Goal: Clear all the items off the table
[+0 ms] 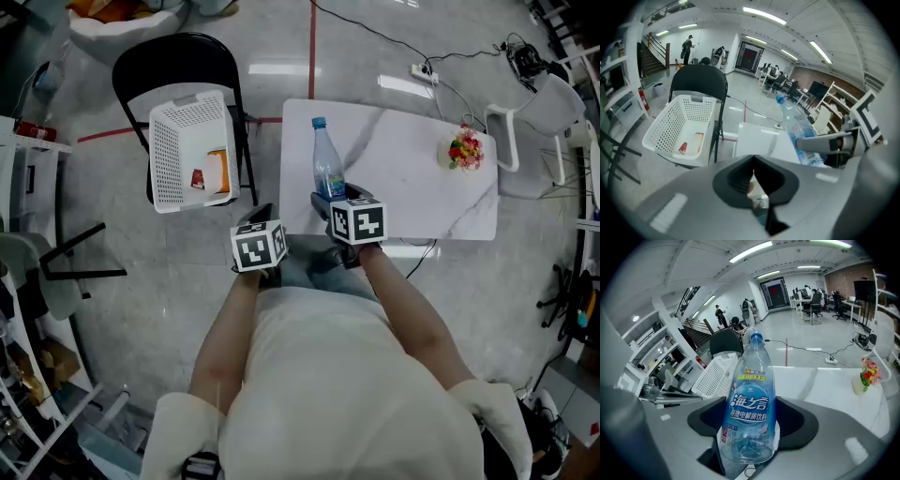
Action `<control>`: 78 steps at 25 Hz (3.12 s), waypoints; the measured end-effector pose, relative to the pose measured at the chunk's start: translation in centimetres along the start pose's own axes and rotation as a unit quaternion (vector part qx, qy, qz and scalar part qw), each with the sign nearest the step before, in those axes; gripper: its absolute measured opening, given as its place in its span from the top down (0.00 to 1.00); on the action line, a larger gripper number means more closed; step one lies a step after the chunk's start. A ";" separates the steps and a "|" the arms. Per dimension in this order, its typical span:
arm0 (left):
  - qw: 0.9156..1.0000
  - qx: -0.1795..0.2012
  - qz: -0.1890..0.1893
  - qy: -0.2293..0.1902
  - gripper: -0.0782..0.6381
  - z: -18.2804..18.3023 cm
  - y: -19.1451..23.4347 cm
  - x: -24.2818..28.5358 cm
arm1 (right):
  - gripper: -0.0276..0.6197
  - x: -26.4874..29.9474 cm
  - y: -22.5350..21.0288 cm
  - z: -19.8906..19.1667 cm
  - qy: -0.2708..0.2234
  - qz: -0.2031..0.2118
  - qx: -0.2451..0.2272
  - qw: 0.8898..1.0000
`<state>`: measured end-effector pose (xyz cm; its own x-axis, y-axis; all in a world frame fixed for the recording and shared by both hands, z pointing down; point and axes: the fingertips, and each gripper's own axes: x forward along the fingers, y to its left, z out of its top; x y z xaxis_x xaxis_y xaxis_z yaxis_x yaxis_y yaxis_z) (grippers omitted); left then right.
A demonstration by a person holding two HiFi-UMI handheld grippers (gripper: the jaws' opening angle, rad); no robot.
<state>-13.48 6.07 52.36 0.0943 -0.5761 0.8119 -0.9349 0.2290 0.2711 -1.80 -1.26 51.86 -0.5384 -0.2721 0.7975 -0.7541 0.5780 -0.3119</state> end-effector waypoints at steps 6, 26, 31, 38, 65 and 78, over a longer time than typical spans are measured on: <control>1.000 -0.021 0.014 -0.007 0.88 2.5 5.1 -0.5 | 0.45 3.3 4.5 3.0 0.012 0.021 -0.024 0.999; 0.992 -0.105 0.065 -0.018 0.88 6.5 20.9 -2.1 | 0.45 14.8 19.5 9.6 0.058 0.093 -0.098 0.989; 0.989 -0.123 0.078 -0.017 0.88 6.7 24.4 -2.4 | 0.45 17.4 22.6 10.1 0.072 0.107 -0.110 0.986; 0.985 -0.149 0.090 -0.015 0.88 6.6 27.5 -2.4 | 0.45 20.1 25.0 10.2 0.094 0.112 -0.127 0.981; 0.981 -0.172 0.091 -0.001 0.88 5.2 32.0 0.0 | 0.42 27.0 25.8 9.2 0.122 0.082 -0.090 0.985; 0.984 -0.159 0.084 -0.012 0.88 5.8 31.1 -0.8 | 0.63 24.6 25.5 8.5 0.104 0.082 -0.079 0.988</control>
<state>-44.59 9.09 57.10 -0.0639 -0.5259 0.8482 -0.7822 0.5542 0.2847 -37.52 0.23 59.11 -0.5468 -0.0111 0.8372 -0.5864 0.7187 -0.3735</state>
